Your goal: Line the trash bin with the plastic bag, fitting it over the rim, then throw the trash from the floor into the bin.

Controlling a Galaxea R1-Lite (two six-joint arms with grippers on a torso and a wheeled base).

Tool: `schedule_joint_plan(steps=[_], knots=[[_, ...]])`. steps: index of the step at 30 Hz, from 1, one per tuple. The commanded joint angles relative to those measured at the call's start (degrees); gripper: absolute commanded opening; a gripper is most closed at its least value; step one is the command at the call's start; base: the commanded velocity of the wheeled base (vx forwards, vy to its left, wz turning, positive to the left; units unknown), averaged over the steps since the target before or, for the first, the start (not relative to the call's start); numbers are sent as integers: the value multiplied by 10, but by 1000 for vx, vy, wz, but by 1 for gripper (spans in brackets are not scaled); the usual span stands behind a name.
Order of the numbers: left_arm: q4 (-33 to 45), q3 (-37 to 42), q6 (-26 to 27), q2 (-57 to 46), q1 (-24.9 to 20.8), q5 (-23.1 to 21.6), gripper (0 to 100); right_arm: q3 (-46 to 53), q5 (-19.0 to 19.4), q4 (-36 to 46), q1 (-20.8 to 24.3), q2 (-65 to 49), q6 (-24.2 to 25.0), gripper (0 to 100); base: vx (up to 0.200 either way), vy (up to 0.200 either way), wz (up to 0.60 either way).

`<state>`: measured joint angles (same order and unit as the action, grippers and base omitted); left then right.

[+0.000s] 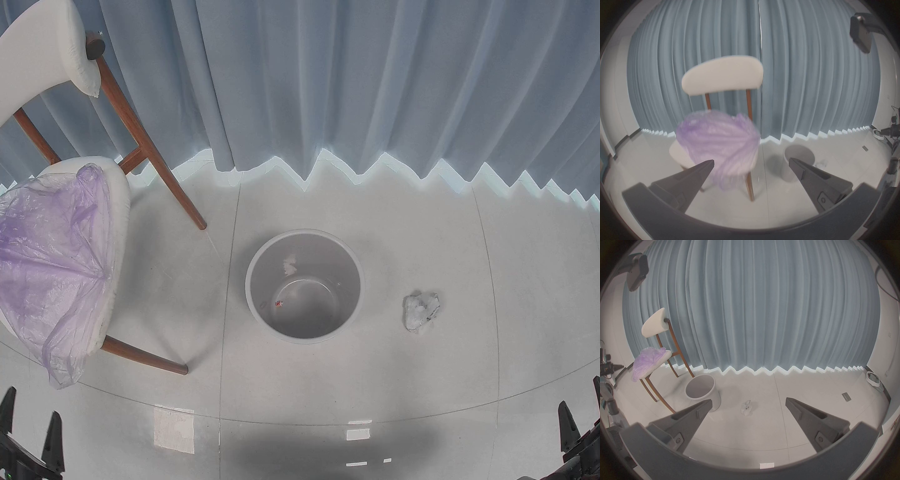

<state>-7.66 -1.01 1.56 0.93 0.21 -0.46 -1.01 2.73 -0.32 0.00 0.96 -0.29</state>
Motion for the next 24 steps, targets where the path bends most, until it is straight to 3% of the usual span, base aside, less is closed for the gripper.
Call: schedule_joint_plan(steps=[1, 5, 12, 19, 24], knots=[[-65, 9, 14, -9, 0, -3, 100, 10, 1, 0, 0, -10, -1, 100, 0, 0, 0], [-30, -39, 22, -4, 1, -20, 100, 10, 1, 0, 0, -10, -1, 100, 0, 0, 0], [82, -164, 27, 129, -1, -9, 100, 10, 1, 0, 0, -10, -2, 100, 0, 0, 0], [79, -260, 45, 308, -2, -11, 100, 10, 1, 0, 0, -10, -2, 100, 0, 0, 0], [76, -285, 47, 390, -12, -22, 100, 10, 1, 0, 0, -10, -2, 100, 0, 0, 0]])
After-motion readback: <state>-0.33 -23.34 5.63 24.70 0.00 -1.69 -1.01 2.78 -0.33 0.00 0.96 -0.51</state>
